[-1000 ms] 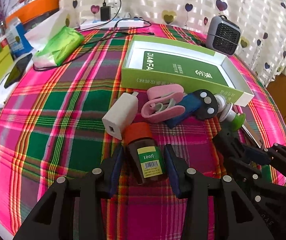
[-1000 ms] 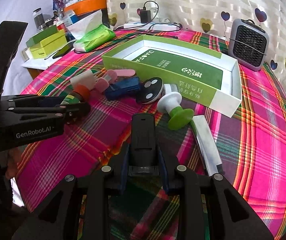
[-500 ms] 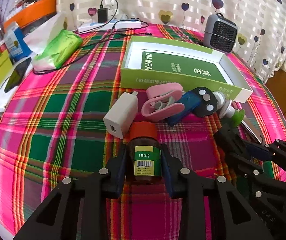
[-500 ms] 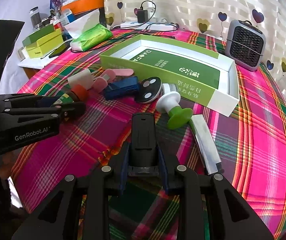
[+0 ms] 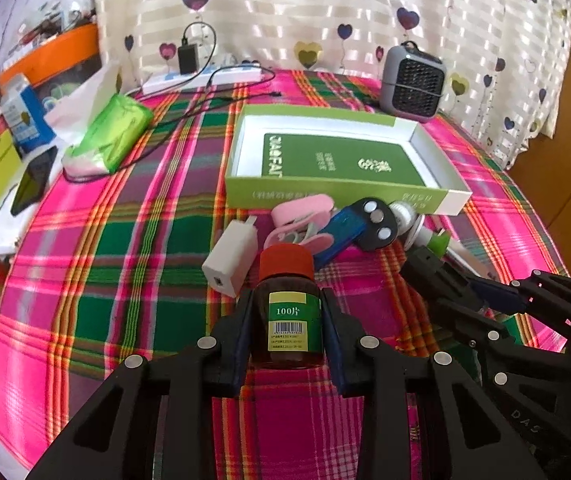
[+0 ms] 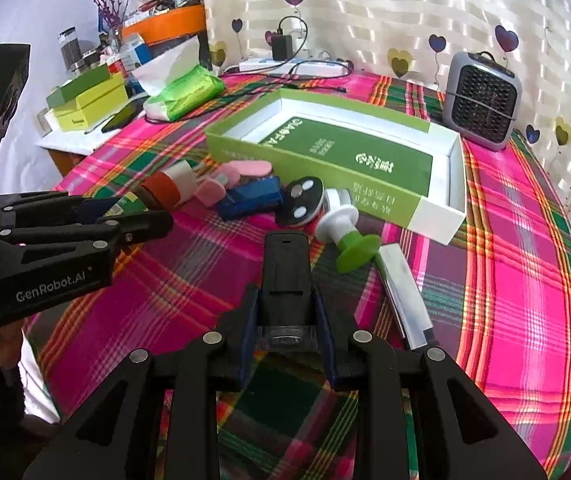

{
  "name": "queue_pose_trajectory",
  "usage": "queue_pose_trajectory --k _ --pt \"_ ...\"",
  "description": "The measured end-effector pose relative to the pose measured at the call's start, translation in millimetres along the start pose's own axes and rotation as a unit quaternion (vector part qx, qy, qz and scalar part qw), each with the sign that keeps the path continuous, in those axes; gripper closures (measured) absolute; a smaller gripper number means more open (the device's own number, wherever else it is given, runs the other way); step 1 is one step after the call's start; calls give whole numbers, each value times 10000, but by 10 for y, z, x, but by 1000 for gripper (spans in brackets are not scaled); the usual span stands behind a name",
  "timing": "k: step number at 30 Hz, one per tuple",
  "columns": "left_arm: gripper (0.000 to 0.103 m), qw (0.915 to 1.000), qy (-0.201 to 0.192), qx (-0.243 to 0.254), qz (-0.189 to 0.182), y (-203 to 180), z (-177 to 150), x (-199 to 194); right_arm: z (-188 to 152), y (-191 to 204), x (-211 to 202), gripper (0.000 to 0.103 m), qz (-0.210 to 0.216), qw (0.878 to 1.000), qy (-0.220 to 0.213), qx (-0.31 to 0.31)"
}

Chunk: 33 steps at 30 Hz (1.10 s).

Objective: Organize rigid objects
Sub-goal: 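Carry the brown bottle with the left tool while the right tool carries the black device into the box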

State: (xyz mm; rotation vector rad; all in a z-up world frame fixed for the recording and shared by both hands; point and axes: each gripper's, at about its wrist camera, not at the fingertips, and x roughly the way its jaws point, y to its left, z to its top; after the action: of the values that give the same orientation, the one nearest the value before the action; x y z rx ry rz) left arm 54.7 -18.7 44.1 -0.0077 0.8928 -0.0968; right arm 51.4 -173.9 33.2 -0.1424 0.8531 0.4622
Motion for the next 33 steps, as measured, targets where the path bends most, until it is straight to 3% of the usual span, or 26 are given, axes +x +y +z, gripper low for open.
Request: queue_pose_trajectory --k 9,21,33 --pt "72 9993 -134 236 -253 -79 278 -6 219 -91 -63 75 -148 9996 -116 206" --pt "72 9978 -70 332 -569 -111 715 269 564 -328 18 75 -227 9985 -159 469" --pt "72 9982 23 293 -521 -54 1041 581 803 -577 247 75 -481 9964 -84 689"
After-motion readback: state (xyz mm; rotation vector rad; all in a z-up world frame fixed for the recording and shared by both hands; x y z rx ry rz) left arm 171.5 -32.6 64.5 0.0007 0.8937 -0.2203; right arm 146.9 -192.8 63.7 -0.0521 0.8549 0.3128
